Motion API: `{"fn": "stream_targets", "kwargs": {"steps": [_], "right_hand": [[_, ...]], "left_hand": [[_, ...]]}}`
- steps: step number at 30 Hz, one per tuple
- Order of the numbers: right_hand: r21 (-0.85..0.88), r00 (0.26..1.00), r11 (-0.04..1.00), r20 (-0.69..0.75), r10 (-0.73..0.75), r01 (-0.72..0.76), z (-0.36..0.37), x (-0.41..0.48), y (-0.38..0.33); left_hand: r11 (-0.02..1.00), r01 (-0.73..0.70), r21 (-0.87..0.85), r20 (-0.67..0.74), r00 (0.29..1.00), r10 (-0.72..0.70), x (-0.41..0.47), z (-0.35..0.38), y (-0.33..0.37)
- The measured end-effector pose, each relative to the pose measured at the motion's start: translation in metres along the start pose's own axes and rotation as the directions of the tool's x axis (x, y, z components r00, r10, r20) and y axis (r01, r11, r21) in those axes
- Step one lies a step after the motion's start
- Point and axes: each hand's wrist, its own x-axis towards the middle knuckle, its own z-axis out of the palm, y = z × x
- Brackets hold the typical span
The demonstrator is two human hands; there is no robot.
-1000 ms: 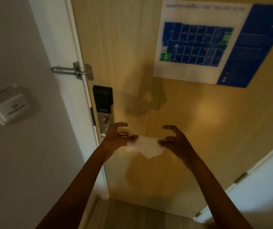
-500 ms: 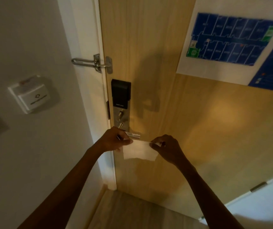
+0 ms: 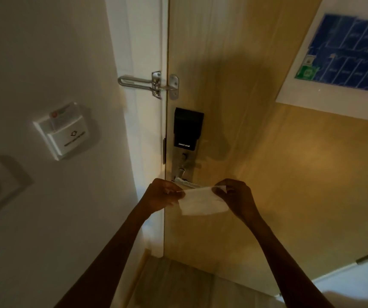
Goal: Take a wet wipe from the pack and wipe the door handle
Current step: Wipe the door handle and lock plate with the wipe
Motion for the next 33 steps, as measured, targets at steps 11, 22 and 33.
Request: {"fn": "stream_targets", "kwargs": {"steps": [11, 22, 33], "right_hand": [[0.004, 1.000, 1.000, -0.008, 0.011, -0.011, 0.032, 0.052, -0.012], [0.026, 0.987, 0.998, -0.147, 0.059, -0.055, 0.070, 0.073, -0.021], [-0.005, 0.961, 0.996, -0.263, 0.089, -0.094, 0.084, 0.069, -0.014]], "left_hand": [[0.970, 0.107, -0.219, 0.046, 0.994, -0.099, 0.015, -0.010, -0.039], [0.905, 0.176, -0.388, -0.020, 0.980, -0.199, 0.021, -0.020, -0.064], [0.923, 0.140, -0.359, -0.113, 0.975, -0.192, 0.038, -0.020, -0.072]]}}
